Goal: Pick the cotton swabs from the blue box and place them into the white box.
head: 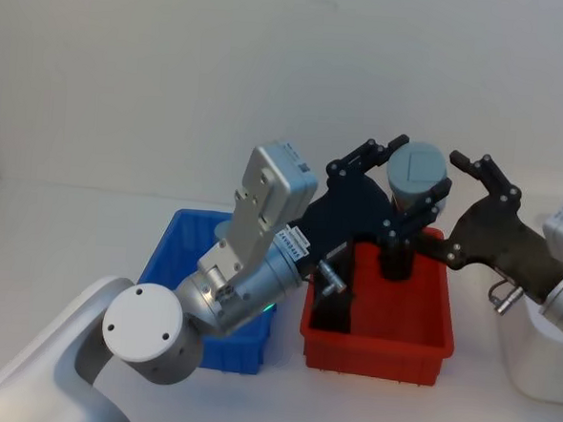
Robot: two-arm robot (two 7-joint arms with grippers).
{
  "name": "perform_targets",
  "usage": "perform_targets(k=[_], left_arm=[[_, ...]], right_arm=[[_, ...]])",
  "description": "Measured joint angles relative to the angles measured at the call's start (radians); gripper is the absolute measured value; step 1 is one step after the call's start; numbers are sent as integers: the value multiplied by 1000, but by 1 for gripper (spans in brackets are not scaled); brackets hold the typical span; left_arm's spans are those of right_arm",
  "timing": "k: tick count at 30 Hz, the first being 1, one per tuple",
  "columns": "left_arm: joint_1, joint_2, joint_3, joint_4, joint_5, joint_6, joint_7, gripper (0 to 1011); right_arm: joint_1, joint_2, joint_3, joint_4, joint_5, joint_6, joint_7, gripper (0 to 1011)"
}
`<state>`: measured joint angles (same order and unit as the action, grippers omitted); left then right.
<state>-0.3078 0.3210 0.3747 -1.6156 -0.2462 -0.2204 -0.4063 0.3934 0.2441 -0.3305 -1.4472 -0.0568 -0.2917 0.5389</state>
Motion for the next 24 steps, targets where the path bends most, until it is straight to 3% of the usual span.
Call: perform_targets(k=[5, 12, 17, 21, 24], left_arm=[[-2, -3, 1, 4, 3, 2, 2, 670], [-4, -5, 1, 6, 5, 3, 3, 670], [-4, -5, 2, 7, 6, 3, 4, 670], [-5, -6, 2, 8, 6, 3, 5, 670], [-5, -6, 2, 8, 6, 3, 5, 670]], right_arm=[[0, 1, -3, -6, -5, 9, 2, 1002], [-1, 2, -5, -11, -9, 16, 3, 861], [-1, 3, -6, -12, -11, 19, 4, 694], [-1, 3, -6, -13, -12, 21, 5, 622], [-1, 3, -6, -14, -13, 21, 5, 622]])
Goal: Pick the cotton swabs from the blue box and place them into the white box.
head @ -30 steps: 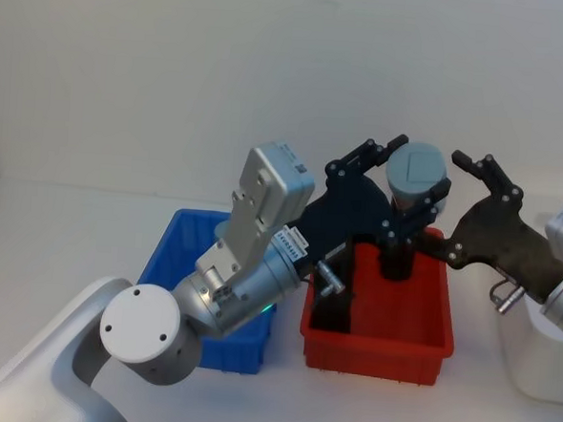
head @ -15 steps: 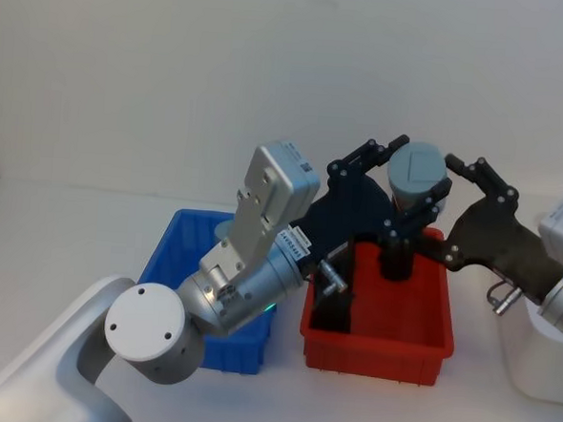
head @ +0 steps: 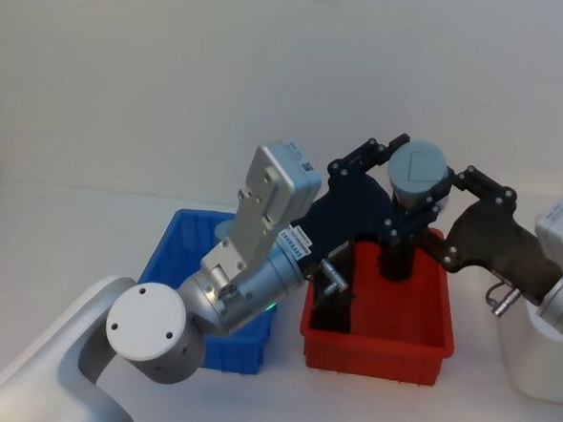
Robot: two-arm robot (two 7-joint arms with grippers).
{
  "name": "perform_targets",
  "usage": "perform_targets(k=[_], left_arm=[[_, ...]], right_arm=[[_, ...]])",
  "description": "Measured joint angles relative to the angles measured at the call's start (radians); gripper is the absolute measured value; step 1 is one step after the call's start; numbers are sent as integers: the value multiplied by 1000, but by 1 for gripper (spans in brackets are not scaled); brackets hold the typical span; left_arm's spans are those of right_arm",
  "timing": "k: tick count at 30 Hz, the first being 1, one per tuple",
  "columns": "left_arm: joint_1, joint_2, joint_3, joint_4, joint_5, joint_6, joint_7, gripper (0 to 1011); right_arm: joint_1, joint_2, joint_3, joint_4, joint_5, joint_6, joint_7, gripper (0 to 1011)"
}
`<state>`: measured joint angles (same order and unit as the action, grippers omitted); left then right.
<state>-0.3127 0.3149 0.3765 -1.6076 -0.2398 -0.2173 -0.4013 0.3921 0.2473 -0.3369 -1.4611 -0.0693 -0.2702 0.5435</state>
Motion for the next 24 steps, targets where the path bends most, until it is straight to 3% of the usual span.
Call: perform_targets(k=[10, 20, 24], left_arm=[[0, -1, 0, 1, 1, 0, 0, 671], [0, -1, 0, 2, 2, 2, 0, 957], [0, -1, 0, 2, 2, 2, 0, 1004]], right_arm=[[0, 0, 0, -1, -1, 2, 0, 622], [0, 0, -1, -2, -1, 2, -1, 622], [-1, 4, 1, -2, 0, 6, -7, 622]])
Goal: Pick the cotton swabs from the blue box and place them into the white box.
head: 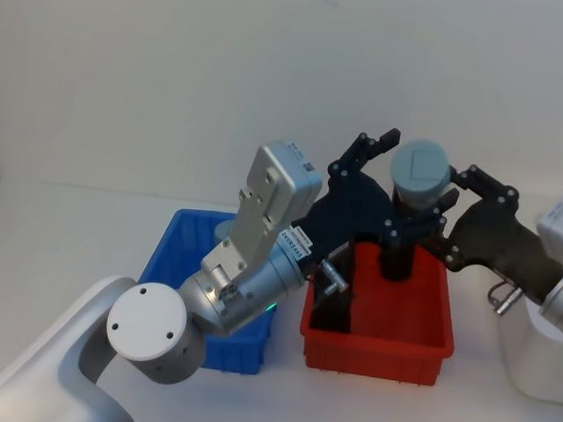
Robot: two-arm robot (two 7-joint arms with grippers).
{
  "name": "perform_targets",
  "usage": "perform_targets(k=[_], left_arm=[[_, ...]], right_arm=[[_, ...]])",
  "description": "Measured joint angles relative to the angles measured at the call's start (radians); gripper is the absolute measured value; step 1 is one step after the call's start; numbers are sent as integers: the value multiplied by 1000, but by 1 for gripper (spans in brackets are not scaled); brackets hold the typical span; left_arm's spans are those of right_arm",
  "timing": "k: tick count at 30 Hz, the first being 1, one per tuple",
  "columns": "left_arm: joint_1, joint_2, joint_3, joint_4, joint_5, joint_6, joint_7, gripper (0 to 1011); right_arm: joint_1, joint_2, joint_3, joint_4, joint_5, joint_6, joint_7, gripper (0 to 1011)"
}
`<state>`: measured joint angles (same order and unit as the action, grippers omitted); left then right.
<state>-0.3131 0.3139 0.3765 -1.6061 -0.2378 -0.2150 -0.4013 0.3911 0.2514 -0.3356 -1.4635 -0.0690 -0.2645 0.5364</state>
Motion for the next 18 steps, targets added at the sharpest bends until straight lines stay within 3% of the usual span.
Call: perform_targets(k=[9, 18], left_arm=[[0, 0, 0, 0, 0, 0, 0, 1004], [0, 0, 0, 0, -1, -1, 0, 1004]], right_arm=[[-14, 18, 16, 1, 16, 26, -47, 622], [-38, 39, 39, 5, 57, 70, -131, 622]])
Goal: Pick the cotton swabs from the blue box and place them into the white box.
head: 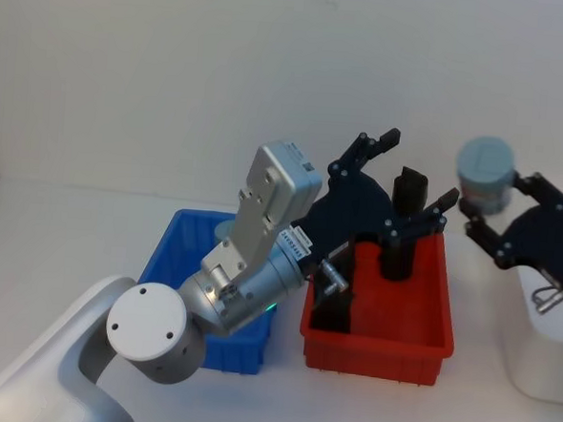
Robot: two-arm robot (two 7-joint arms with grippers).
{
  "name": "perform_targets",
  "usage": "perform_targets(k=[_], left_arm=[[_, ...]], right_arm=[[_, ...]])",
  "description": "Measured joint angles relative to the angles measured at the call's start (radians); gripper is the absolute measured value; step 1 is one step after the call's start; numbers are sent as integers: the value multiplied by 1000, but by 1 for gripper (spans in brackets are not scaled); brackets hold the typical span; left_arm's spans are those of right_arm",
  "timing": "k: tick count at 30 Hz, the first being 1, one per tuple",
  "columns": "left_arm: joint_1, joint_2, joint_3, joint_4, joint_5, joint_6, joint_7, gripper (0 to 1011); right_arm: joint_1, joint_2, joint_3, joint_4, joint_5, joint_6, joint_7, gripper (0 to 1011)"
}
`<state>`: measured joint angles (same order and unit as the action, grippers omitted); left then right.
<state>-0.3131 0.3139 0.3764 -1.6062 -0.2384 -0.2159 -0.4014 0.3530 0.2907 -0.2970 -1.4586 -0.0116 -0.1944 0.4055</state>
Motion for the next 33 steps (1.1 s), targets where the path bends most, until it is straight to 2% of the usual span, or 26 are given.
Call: perform_targets(k=[12, 17, 20, 33], left_arm=[[0, 0, 0, 0, 0, 0, 0, 1004], [0, 0, 0, 0, 0, 0, 0, 1004], [0, 0, 0, 0, 0, 0, 0, 1004], [0, 0, 0, 0, 0, 0, 0, 1004]], right_arm=[[-26, 18, 33, 22, 90, 79, -125, 622], [-32, 19, 49, 45, 150, 137, -188, 622], [-32, 19, 53, 56, 172, 159, -210, 622], [4, -1, 81, 153, 298, 307, -311, 622]])
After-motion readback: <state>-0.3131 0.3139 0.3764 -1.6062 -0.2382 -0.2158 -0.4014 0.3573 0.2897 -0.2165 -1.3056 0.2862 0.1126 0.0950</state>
